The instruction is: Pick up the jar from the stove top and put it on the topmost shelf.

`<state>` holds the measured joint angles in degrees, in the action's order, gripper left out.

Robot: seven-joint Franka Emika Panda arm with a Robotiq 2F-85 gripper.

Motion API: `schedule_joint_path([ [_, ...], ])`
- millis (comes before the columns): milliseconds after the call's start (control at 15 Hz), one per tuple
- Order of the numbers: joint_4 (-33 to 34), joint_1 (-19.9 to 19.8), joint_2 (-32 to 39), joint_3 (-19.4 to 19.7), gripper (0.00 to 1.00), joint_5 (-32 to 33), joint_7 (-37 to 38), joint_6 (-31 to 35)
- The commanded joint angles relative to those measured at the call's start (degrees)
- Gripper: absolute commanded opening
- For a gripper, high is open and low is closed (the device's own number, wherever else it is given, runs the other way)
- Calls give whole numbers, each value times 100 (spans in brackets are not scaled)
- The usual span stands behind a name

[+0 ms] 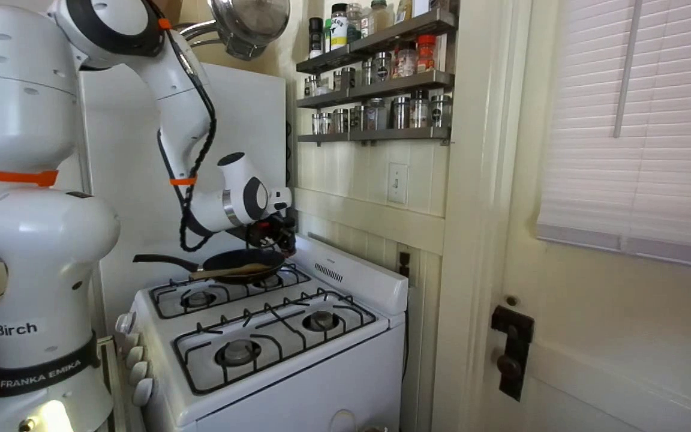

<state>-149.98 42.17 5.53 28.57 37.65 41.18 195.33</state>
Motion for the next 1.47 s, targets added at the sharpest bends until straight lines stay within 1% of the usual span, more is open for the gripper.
schedule_joint_path([
  [0,-1043,-298,-1432,-398,17,1123,945,-639],
  [67,-1313,-102,-1743,-267,17,1223,1102,-799],
  [133,-1064,322,-1590,5,17,1717,1826,-1026],
  [200,-880,883,-1373,398,17,1888,2209,-1127],
  [267,-941,1264,-1501,691,17,1851,2298,-1341],
  [333,-931,1585,-1735,904,17,1684,2316,-1797],
  [400,-897,1947,-1968,1107,17,1374,2195,-2346],
  [467,-849,1896,-2074,1066,17,1080,2012,-2772],
  [533,-796,1987,-2366,1112,17,825,1809,-3219],
  [600,-742,1653,-2516,842,17,808,1918,-3659],
  [667,-790,1066,-2699,377,17,1010,2230,-4103],
  [733,-639,1662,-2122,809,42,968,2075,-3432],
  [800,-712,311,-2102,-511,42,290,1619,-3494],
  [867,-730,130,-2237,-609,42,272,1604,-3616],
  [933,-757,37,-2325,-651,42,254,1592,-3659],
  [1133,-795,-6,-2370,-685,42,244,1585,-3670],
  [1200,-717,1106,-2588,451,17,976,2097,-3980],
  [1267,-614,97,-2293,-697,17,348,1696,-3876],
  [1333,-469,41,-2431,-906,17,144,1534,-4306],
  [1400,-358,-277,-2570,-1346,17,-139,1361,-4679],
])
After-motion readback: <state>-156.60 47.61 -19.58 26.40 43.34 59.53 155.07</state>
